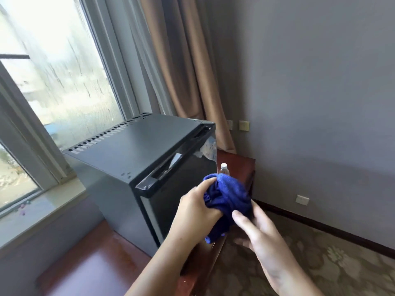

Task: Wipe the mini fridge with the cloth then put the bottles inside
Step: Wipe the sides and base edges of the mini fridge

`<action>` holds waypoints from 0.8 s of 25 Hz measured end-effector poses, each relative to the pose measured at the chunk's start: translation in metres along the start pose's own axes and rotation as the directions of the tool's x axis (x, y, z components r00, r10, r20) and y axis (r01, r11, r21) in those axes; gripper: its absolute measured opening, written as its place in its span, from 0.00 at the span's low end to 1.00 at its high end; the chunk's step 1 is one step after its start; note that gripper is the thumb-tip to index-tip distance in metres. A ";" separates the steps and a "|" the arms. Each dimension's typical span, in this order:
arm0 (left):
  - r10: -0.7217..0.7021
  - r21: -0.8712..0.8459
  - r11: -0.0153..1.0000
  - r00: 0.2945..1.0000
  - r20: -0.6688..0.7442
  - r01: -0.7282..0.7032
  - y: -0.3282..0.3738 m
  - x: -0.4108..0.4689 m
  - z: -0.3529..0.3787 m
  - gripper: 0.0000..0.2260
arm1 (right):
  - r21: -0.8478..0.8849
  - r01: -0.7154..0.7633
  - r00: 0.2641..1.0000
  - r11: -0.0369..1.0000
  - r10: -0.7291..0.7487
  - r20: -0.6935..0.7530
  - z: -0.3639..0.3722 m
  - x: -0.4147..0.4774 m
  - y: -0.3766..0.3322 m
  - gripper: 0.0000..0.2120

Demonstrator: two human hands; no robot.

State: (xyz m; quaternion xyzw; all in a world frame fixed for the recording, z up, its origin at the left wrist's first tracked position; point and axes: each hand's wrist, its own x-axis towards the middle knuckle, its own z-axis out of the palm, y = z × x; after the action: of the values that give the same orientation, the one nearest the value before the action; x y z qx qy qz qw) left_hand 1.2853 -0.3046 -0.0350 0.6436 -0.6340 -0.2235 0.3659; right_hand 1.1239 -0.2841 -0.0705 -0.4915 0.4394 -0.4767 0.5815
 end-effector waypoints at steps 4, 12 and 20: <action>0.020 0.001 1.000 1.000 -0.015 -0.020 -0.007 0.003 0.030 0.30 | -0.001 -0.124 0.988 0.992 0.123 0.097 -0.032 0.014 0.011 0.21; -0.127 -0.174 0.975 0.990 0.057 0.136 -0.022 0.061 0.094 0.30 | 0.148 -0.420 0.900 0.896 0.390 0.196 -0.096 0.114 0.040 0.27; -0.198 -0.223 0.949 0.971 0.132 0.224 0.013 0.199 0.172 0.37 | 0.331 -0.547 0.836 0.769 0.480 0.267 -0.177 0.259 0.012 0.33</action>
State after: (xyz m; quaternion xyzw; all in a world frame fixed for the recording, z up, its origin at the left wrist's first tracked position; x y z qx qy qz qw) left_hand 1.1669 -0.5308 -0.0985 0.6465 -0.5493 -0.3697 0.3789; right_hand 0.9930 -0.5660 -0.1162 -0.2627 0.4019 -0.3345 0.8110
